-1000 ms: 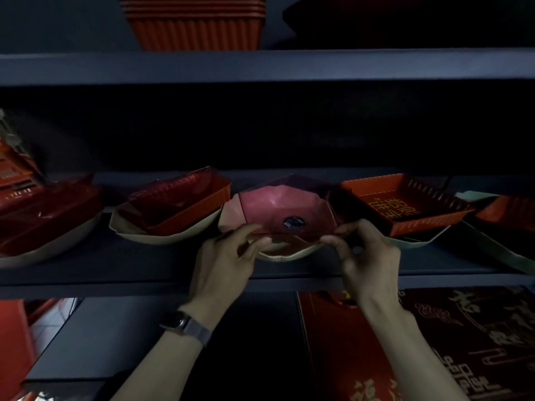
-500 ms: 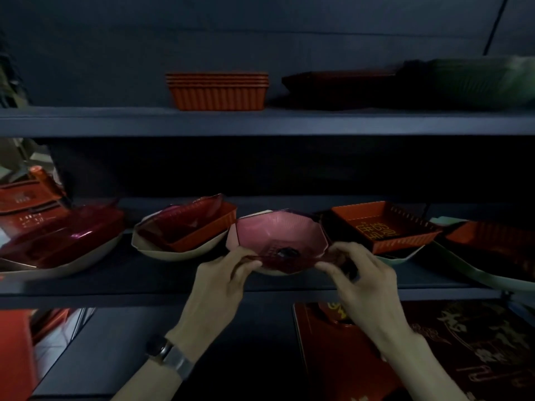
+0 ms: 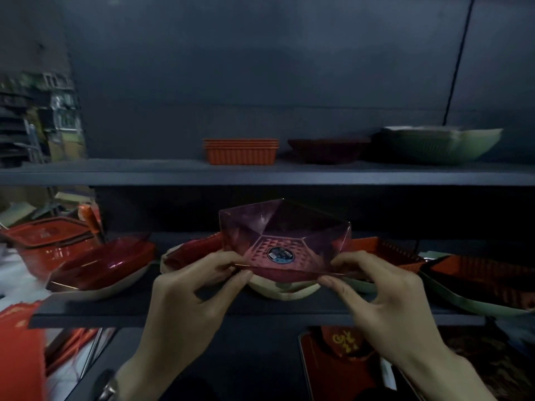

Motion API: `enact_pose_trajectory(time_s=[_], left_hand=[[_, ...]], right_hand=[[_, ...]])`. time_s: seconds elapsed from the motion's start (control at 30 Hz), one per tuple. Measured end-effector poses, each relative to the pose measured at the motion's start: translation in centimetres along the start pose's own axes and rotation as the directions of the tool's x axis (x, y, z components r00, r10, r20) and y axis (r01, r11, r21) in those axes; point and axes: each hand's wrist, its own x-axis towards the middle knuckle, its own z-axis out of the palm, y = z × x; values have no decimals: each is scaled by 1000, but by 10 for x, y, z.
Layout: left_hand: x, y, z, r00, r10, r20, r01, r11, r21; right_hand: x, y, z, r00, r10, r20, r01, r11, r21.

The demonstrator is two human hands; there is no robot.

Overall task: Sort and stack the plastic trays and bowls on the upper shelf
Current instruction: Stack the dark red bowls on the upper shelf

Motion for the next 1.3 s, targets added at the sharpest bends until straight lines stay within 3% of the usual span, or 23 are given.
enact_pose_trajectory(time_s=[0.27,0.33,0.67,0.93,1.3], left_hand=[[25,25,-23,995,-28,-94,16,991,-133],[35,31,-20,995,-71,-76,53,973,-226],[128,52,21,999,-32,-1,30,944,-330],[217,46,78,999,34,-11,-36,968,-250],[300,11,142,999,37,27,-33,989,-143]], right_hand=[[24,-30,-21,995,-41,-92,46,997,56],[33,-30,-27,995,-29,-96,36,997,72],[100,-9,-68,982,85,-167,-52,980,194],[173,34,-94,976,153,-157,-122,974,190],[263,107,-91,962,191,-195,-196,980,-10]])
